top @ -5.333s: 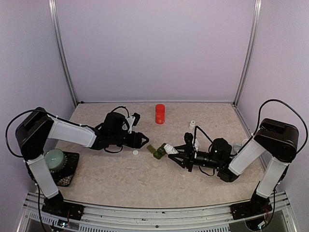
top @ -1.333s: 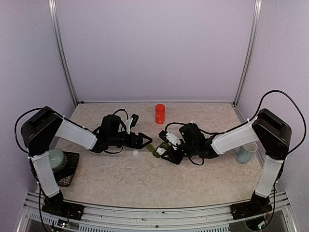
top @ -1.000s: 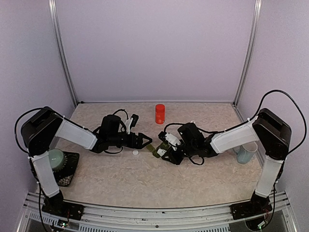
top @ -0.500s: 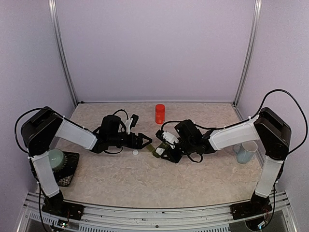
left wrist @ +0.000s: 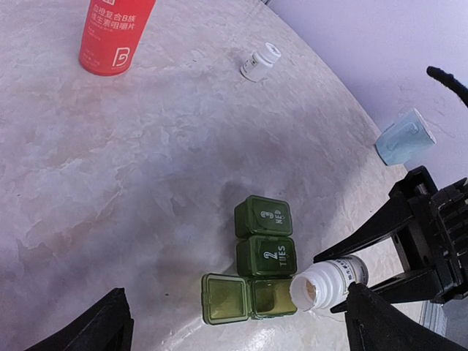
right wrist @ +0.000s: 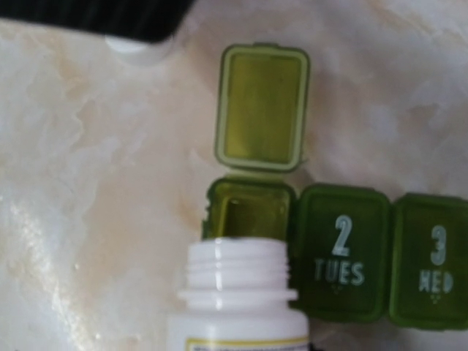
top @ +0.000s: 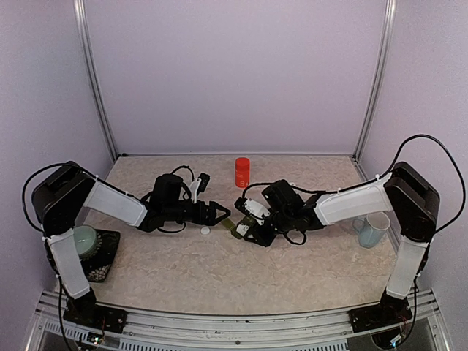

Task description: Sort the pills into containers

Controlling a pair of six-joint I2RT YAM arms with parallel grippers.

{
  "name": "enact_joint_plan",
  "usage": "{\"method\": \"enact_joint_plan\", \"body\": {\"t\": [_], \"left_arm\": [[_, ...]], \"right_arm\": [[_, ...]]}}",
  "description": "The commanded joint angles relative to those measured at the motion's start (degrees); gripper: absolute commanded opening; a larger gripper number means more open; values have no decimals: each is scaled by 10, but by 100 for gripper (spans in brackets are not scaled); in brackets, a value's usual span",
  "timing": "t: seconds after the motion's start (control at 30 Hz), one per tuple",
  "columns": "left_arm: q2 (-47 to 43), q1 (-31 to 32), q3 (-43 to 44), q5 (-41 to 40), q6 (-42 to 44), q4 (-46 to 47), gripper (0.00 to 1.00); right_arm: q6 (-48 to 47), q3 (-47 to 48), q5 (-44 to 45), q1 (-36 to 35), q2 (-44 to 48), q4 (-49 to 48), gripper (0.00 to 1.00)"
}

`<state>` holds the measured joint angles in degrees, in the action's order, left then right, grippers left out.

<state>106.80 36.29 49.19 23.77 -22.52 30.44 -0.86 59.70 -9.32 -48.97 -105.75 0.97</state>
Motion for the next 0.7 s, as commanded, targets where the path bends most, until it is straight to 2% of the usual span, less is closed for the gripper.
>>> {"method": "enact_joint_plan", "body": {"t": [0.0,0.67], "left_arm": [[-6,-4,-5,3,2,13,99],[-5,-4,-4,1,4,12,99]], "right_arm": [[-7,20,7,-7,-9,20,10],[-16,62,14,-9,-25,84,10]]}}
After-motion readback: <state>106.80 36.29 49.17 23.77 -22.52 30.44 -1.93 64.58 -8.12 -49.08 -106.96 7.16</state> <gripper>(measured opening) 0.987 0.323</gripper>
